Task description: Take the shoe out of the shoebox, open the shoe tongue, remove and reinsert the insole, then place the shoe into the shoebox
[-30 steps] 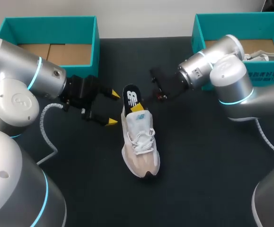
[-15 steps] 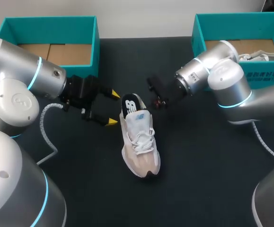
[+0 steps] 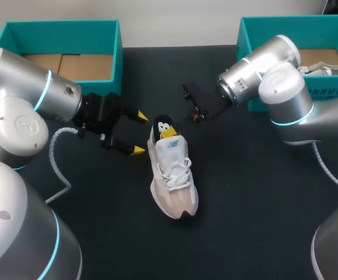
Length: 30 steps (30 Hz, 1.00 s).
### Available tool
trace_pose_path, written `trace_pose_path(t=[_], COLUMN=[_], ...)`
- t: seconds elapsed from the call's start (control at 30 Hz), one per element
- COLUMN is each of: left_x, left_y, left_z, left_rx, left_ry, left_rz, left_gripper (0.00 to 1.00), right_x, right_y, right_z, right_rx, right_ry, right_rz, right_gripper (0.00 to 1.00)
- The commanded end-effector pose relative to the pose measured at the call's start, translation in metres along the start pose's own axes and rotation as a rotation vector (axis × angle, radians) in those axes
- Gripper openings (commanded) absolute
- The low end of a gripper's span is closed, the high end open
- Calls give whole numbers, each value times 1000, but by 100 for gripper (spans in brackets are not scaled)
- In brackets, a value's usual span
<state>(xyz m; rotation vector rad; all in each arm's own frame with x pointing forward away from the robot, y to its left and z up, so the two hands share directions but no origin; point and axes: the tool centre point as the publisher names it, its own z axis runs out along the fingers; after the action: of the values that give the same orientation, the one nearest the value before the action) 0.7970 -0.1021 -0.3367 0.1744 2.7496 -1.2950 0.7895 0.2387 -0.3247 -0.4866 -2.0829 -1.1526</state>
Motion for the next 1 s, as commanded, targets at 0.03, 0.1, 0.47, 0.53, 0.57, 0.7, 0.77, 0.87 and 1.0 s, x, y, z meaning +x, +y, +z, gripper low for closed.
trace_pose_path(t=[0.03,0.1,0.47,0.53,0.57,0.7,0.77,0.87,1.0], left_x=[1,1,1,1,1,1,1,1,1], left_y=[0,0,0,0,0,0,0,0,0], left_z=[1,1,1,1,1,1,1,1,1], left_rx=[-2,-2,-2,-2,-2,-2,-2,-2,-2], left_ry=[-2,-2,-2,-2,-2,-2,-2,-2,-2], left_rz=[0,0,0,0,0,0,0,0,0], left_gripper=[100,100,100,100,100,100,100,100,100], right_x=[-10,-12,1,1,2,5,7,9,11], right_y=[3,-2,-32,-30,-27,-19,-16,-11,-5], right_z=[5,7,20,19,18,14,12,10,8], right_rx=[16,22,49,26,28,31,36,36,34], right_ry=[28,46,75,65,61,41,29,10,-3], right_rz=[4,14,116,106,104,87,78,66,54], right_gripper=[0,0,0,0,13,31,33,35,42])
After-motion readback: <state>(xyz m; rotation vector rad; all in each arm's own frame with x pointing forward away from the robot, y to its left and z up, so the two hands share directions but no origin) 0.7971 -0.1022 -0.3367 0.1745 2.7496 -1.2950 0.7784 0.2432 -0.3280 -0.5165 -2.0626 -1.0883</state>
